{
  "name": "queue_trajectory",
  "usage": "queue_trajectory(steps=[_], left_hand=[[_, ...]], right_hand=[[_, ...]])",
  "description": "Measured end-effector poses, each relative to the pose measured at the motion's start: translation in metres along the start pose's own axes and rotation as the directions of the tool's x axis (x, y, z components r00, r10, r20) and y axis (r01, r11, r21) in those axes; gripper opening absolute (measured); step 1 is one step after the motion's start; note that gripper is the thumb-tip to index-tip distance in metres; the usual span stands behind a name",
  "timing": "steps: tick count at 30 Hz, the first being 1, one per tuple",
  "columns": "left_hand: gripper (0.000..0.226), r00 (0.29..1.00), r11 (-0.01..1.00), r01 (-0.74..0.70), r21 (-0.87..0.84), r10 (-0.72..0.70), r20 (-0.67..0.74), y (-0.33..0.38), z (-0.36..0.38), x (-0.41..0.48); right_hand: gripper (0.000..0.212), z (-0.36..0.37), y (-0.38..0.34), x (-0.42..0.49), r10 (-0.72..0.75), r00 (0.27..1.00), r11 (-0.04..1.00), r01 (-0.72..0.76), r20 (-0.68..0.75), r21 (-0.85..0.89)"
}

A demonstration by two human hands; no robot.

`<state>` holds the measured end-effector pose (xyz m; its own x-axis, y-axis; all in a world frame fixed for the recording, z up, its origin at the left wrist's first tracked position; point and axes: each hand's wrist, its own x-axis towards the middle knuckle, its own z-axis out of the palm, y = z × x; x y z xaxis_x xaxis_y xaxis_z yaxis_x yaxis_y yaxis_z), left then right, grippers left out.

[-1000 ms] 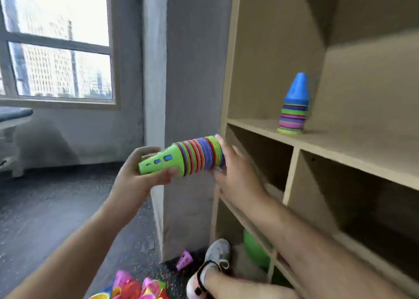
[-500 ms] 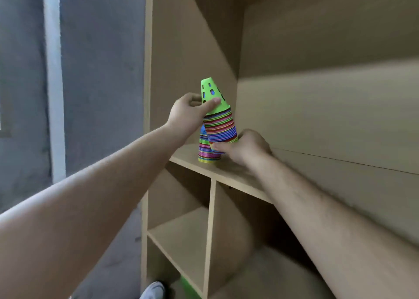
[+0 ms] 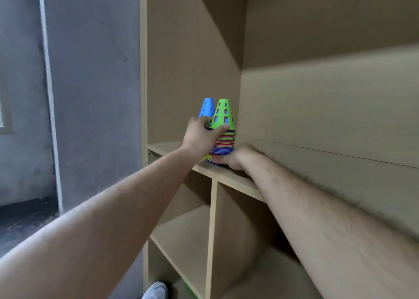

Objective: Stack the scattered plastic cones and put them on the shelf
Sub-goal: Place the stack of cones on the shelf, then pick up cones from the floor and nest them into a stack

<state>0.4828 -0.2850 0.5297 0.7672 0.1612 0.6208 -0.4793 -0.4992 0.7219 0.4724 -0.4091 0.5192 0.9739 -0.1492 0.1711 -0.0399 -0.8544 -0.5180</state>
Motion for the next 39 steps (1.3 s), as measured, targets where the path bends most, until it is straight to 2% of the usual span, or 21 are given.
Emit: queue_trajectory(steps=[2,5,9,12,14,16,18,21,25,30,34,36,39], left_hand=[[0.053,1.0,1.0,0.004,0.028,-0.004,-0.019,-0.007,-0.003,0.007],[0.047,0.998,0.998,0.042,0.042,-0.04,-0.054,-0.021,-0.01,0.02],[0.046,0.992,0.993,0.107,0.045,-0.103,-0.078,-0.041,-0.023,0.037],[0.045,0.998,0.997,0.054,0.062,-0.053,-0.016,-0.053,-0.033,0.034],[0.043,1.0,0.993,-0.012,0.121,0.011,0.015,-0.059,-0.042,0.021],[0.039,0.998,0.977,-0.059,0.205,0.059,0.007,-0.065,-0.05,0.005],[0.03,0.994,0.952,-0.105,0.288,0.112,-0.007,-0.071,-0.061,-0.014],[0.021,0.986,0.911,-0.15,0.384,0.167,-0.011,-0.086,-0.089,-0.051],[0.024,0.985,0.847,-0.131,0.516,0.168,-0.025,-0.121,-0.144,-0.127],[0.028,0.998,0.782,0.004,0.623,0.041,-0.057,-0.193,-0.228,-0.257],[0.034,0.966,0.744,0.258,0.616,-0.208,-0.154,-0.248,-0.278,-0.39],[0.037,0.919,0.708,0.388,0.589,-0.345,-0.191,-0.271,-0.296,-0.456],[0.046,0.803,0.611,0.578,0.54,-0.542,-0.247,-0.296,-0.314,-0.551]], right_hand=[[0.086,0.007,-0.009,0.005,-0.001,1.0,0.999,0.001,-0.003,-0.039],[0.091,0.02,-0.028,0.018,-0.016,1.0,0.997,0.015,-0.004,-0.081],[0.095,0.037,-0.048,0.034,-0.029,0.999,0.997,0.028,-0.013,-0.068],[0.091,0.042,-0.052,0.033,-0.035,0.996,0.999,0.034,-0.088,-0.019],[0.089,0.043,-0.051,0.026,-0.094,0.981,0.996,0.092,-0.17,-0.018],[0.076,0.042,-0.049,0.013,-0.233,0.933,0.972,0.223,-0.274,-0.069],[0.057,0.043,-0.05,-0.007,-0.389,0.848,0.92,0.376,-0.36,-0.108],[0.041,0.061,-0.055,-0.041,-0.559,0.729,0.808,0.587,-0.395,-0.058],[0.037,0.122,-0.058,-0.091,-0.705,0.652,0.648,0.752,-0.28,0.118],[0.035,0.246,-0.07,-0.172,-0.812,0.583,0.561,0.788,-0.014,0.254],[0.04,0.357,-0.077,-0.263,-0.864,0.435,0.497,0.819,0.252,0.288],[0.041,0.407,-0.075,-0.311,-0.867,0.351,0.467,0.822,0.355,0.326],[0.045,0.474,-0.065,-0.378,-0.847,0.196,0.41,0.832,0.494,0.374]])
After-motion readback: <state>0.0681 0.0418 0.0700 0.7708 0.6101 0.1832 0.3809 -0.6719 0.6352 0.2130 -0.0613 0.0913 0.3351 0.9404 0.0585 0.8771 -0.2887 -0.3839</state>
